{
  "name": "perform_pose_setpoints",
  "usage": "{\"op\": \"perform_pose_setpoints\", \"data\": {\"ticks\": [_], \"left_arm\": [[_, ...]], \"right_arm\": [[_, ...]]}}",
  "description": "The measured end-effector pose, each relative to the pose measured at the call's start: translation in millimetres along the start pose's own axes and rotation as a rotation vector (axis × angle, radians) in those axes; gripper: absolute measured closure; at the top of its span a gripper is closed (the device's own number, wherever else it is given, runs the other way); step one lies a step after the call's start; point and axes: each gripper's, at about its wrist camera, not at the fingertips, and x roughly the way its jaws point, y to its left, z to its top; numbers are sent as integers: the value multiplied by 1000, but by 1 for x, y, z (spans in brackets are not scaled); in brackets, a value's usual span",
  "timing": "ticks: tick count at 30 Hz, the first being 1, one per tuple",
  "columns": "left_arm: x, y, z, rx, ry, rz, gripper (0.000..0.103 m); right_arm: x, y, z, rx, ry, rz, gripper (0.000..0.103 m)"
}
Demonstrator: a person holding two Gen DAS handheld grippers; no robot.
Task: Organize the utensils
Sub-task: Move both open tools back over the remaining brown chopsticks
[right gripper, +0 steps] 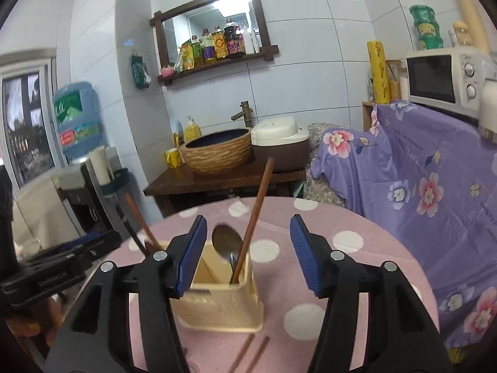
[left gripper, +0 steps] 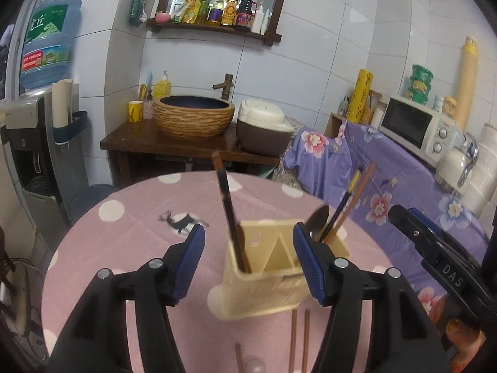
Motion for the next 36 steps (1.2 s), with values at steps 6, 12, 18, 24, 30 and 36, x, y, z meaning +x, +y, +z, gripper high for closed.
{"op": "perform_pose_setpoints", "data": {"ticks": [6,12,18,24,30,36], "left_arm": [[-6,5,-71,68,122,83,39],[2,22,-132,12,265,95,56],[6,23,-163,-12,332,79,61],[6,15,-175,-4,356,69,61],[6,6,-180,22,363,55,61],[11,0,-184,41,386,50,62]], "right_arm": [[-2,11,-77,-101,186,-75,37],[6,13,-161,-68,435,-91,37],[-4,31,-197,-95,521,-108,37],[-2,40,-209,-127,556,-141,37],[-5,30,-205,-142,580,-170,37],[-16,0,-198,-45,561,-164,37]]}}
